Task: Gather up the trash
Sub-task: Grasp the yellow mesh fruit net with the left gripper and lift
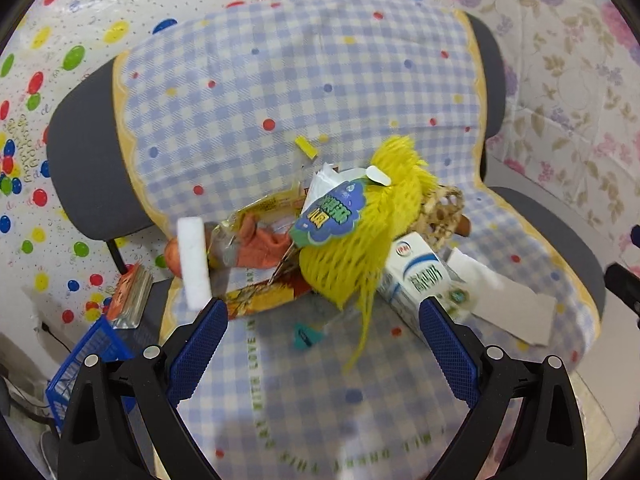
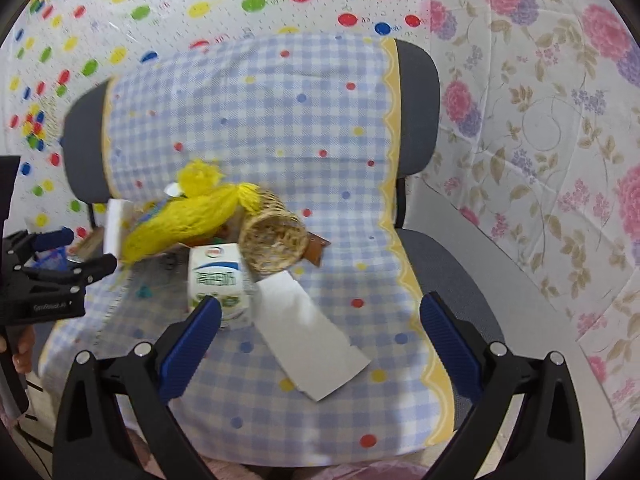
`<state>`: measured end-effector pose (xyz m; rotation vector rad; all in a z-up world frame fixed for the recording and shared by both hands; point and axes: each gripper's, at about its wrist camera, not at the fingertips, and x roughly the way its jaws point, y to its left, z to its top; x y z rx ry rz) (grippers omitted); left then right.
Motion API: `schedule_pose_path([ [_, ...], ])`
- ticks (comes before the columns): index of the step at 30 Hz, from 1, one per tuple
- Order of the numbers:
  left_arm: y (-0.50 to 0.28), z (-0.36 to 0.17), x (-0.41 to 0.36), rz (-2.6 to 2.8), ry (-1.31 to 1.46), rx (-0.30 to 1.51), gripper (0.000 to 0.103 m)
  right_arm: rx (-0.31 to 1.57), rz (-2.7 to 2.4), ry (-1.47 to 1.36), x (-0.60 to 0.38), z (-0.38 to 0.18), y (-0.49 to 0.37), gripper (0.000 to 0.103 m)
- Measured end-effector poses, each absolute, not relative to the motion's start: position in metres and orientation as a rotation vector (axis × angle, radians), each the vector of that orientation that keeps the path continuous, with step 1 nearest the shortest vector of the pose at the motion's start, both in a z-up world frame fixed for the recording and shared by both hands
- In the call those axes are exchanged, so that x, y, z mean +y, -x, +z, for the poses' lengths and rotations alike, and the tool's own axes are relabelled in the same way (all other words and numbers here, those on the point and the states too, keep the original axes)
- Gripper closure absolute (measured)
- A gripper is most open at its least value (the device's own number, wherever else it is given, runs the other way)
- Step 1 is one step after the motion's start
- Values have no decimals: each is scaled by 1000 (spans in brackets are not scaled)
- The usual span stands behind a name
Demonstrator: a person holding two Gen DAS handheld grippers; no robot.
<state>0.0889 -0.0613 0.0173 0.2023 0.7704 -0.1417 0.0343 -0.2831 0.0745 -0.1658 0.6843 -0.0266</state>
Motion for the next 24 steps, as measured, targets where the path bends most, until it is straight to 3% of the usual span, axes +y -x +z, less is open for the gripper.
schedule_pose_path([
  [3, -105, 10, -69, -154, -226, 755, 9, 683, -7, 165, -285, 70, -46, 6],
  [6, -120, 6, -83, -179, -281, 730, 9, 679, 11, 139, -287, 67, -55, 21],
  [15, -162, -8, -99, -220, -370, 744, 14, 700, 65, 43, -295, 59, -72, 49],
  [16, -164, -8, -99, -225, -369, 742, 20, 701, 66, 40, -295, 58, -71, 52],
  [17, -167, -8, -98, -235, -366, 747, 42, 703, 70, 39, -295, 57, -69, 55],
  [19, -169, -6, -95, -253, -342, 755, 49, 715, 72, 32, -294, 55, -67, 60],
  [21, -168, -1, -93, -271, -323, 746, 84, 718, 79, 30, -292, 55, -62, 62],
  [24, -157, 21, -83, -309, -239, 705, 92, 711, 91, 5, -290, 59, -52, 62],
])
